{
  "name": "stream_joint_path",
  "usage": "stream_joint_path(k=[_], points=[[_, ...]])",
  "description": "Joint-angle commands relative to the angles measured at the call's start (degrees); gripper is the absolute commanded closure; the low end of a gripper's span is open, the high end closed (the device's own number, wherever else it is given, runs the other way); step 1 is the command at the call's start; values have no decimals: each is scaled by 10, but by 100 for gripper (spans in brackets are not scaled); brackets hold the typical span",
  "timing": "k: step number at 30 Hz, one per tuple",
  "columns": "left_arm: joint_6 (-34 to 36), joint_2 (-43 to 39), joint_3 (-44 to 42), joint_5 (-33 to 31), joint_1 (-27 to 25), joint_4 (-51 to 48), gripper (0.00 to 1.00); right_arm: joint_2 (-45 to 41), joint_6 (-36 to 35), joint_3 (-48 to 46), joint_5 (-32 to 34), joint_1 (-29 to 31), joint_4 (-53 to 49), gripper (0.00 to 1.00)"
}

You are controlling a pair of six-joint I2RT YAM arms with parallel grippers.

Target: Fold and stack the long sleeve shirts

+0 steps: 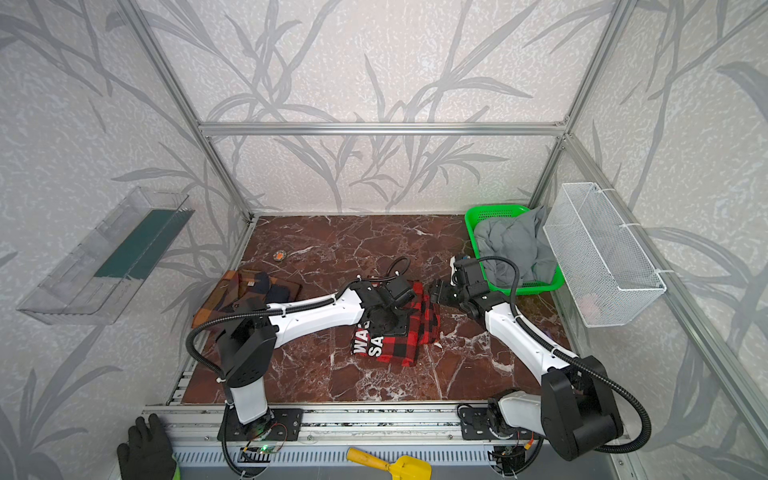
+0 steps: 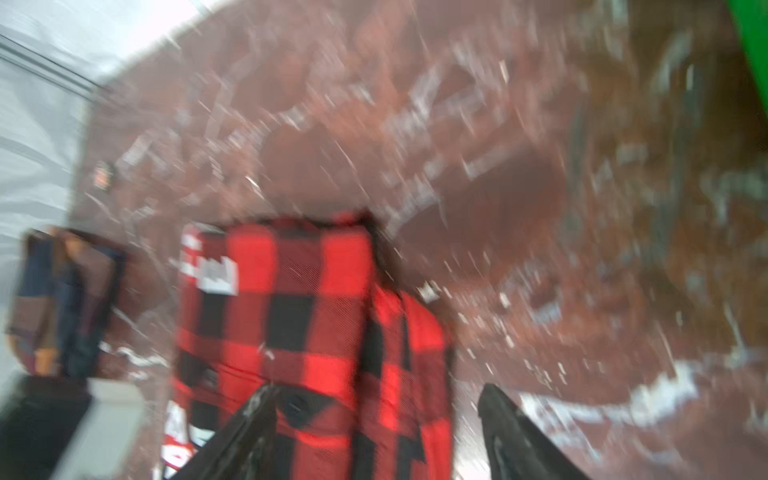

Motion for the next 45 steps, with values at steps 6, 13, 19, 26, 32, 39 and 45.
stream_joint_path(k=[6,13,19,26,32,39,45], points=[[10,46,8,16,0,-12,42,33,3,-87,-95,-15,50,23],[0,49,-22,26,0,17,42,74,23,-136,-131,4,182,23],[-7,54,-38,36,0,33,42,74,38,-166,-144,17,253,22],[-7,53,-40,41,0,39,42,70,39,-172,-140,39,293,22],[-10,55,-40,47,0,45,42,116,48,-153,-153,40,302,23],[-10,55,-40,50,0,48,42,118,65,-141,-105,94,307,36],[-13,45,-49,48,1,52,42,112,87,-148,-85,99,324,60]])
